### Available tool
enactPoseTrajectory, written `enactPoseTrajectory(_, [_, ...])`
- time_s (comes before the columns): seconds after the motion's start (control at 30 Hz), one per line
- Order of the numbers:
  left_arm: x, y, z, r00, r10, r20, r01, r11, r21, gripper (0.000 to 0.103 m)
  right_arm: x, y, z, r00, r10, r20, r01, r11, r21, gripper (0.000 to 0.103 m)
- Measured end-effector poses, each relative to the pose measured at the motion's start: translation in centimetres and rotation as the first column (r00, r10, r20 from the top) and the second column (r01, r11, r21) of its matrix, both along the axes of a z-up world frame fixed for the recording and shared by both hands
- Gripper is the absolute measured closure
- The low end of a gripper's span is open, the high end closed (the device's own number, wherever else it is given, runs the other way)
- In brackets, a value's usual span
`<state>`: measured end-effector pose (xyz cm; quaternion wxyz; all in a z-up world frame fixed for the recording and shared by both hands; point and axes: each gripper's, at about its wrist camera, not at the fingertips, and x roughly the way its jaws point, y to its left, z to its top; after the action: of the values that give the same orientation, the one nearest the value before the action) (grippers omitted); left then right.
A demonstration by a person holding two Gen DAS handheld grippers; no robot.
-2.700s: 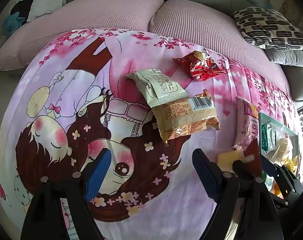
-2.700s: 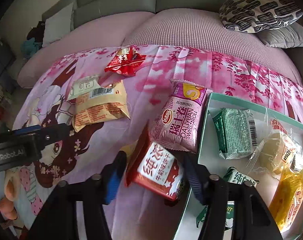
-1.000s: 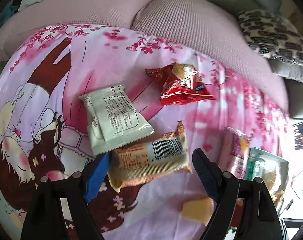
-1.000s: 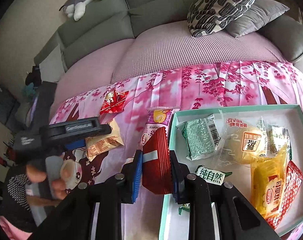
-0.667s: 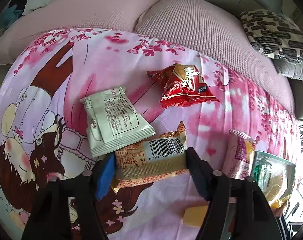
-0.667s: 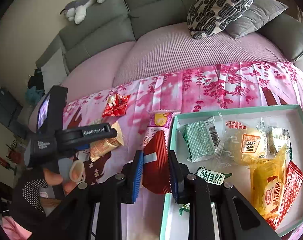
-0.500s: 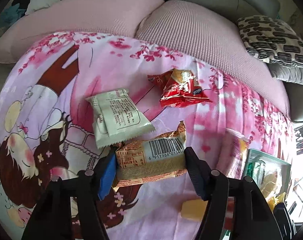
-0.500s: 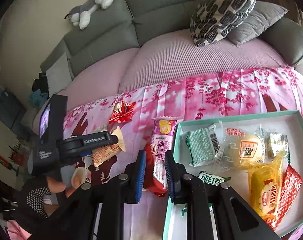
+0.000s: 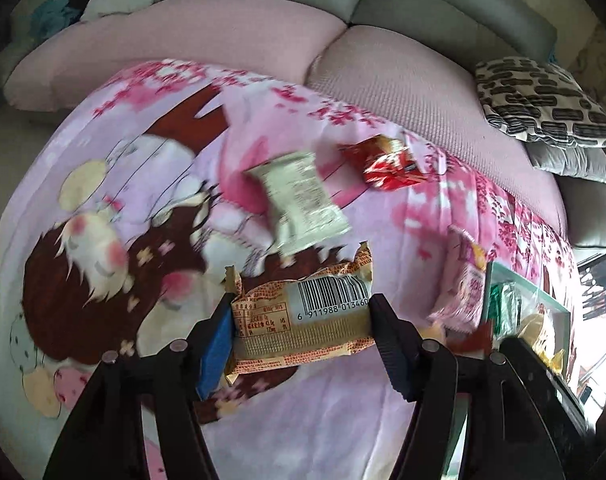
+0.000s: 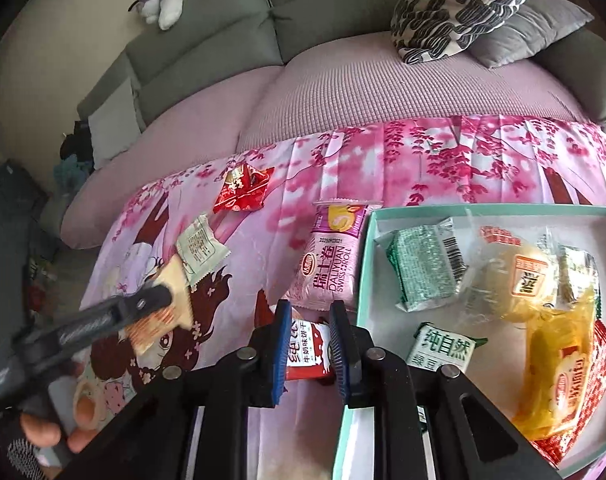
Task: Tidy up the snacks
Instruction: 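Close the left tool on the beige barcode biscuit pack and lift it, then hold the biscuit pack with the left tool while the right tool regrasps the red-white carton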
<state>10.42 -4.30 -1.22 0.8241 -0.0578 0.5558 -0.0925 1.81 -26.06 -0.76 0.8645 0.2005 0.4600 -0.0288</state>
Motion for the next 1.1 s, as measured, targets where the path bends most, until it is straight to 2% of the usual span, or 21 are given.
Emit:
enactPoseTrajectory(0.2, [-1.1,2.6,-0.5,0.999,0.028,-0.022,-0.029,0.999,-0.035,0.036,1.5,0.2,-1.3,1.0,0.003,0.013,-0.003,1.0,0.013,0.081])
enactPoseTrajectory(0.37, [-1.0,3.3,-0.4,0.999,0.043,-0.024,-0.044,0.997,-0.057,0.036,2.3,1.5,-2.3,0.999,0.046,-0.028,-0.047,0.999,-0.006,0.08])
enactPoseTrajectory(0.7, [-1.3,3.1,-0.4,0.999,0.022,-0.038,-0.025,0.996,-0.087,0.035,-0.1,5.8,-2.3,0.985,0.15,-0.085,-0.158,0.982,-0.101,0.079])
enactPoseTrajectory(0.77, [-1.4,3.1,-0.4,0.999,0.02,-0.04,-0.024,0.995,-0.092,0.035,-0.6,6.2,-2.1,0.984,0.151,-0.09,-0.162,0.978,-0.132,0.075])
enactPoseTrajectory(0.9, [-1.5,3.3,-0.4,0.999,0.02,-0.048,-0.025,0.994,-0.103,0.035,-1.1,6.0,-2.0,0.989,0.119,-0.084,-0.127,0.986,-0.112,0.051])
enactPoseTrajectory(1.1, [-1.4,3.7,-0.6,0.998,0.031,-0.058,-0.038,0.992,-0.124,0.035,-2.0,4.8,-1.4,0.997,0.032,-0.07,-0.038,0.996,-0.082,0.05])
